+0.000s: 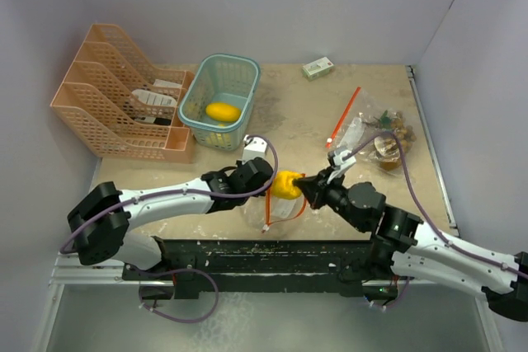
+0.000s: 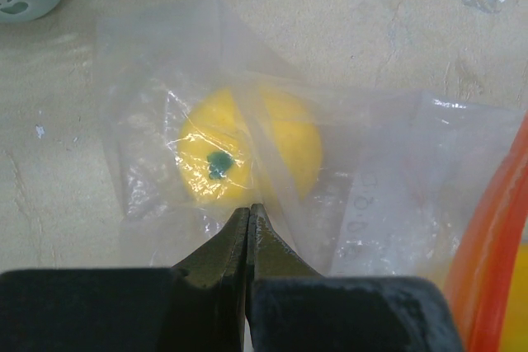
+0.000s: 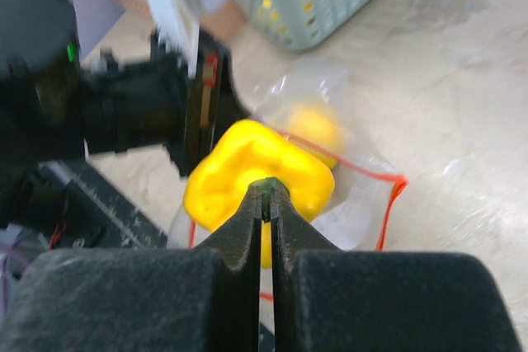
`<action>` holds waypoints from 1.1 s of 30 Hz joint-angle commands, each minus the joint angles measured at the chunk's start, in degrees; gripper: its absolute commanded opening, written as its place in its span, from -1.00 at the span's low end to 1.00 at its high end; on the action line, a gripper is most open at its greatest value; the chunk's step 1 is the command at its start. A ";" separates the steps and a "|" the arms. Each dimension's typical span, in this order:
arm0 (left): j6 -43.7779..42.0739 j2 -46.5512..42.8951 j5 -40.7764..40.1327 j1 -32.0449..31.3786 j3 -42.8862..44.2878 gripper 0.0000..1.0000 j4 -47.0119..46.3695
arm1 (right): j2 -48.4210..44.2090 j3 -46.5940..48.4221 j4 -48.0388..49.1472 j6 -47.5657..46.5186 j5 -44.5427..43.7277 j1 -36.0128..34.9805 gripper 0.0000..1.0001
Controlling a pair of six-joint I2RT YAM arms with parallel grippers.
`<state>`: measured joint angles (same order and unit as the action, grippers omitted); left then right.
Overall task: Open the zip-top bag and remove the fake food
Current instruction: Pick up the fake vegetable from the zipper food storage bag, then place the fake vegetable in the bin.
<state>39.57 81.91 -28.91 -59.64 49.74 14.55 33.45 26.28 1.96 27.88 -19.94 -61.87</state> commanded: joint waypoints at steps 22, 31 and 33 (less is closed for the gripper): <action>4.99 -20.36 -3.20 0.22 -12.93 -1.00 0.58 | 53.78 55.03 6.77 -19.69 16.00 18.85 -1.00; 5.15 -20.76 -3.19 0.23 -11.51 -1.00 3.61 | 75.14 76.08 0.57 -19.55 20.73 19.85 0.17; 5.16 -21.26 -3.70 0.28 -11.17 -1.00 5.02 | 73.25 72.57 2.94 -18.79 19.74 19.86 0.36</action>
<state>43.99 61.91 -31.16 -59.59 36.75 16.91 109.40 99.11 4.71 8.80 -1.23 -42.30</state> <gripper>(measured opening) 0.004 0.608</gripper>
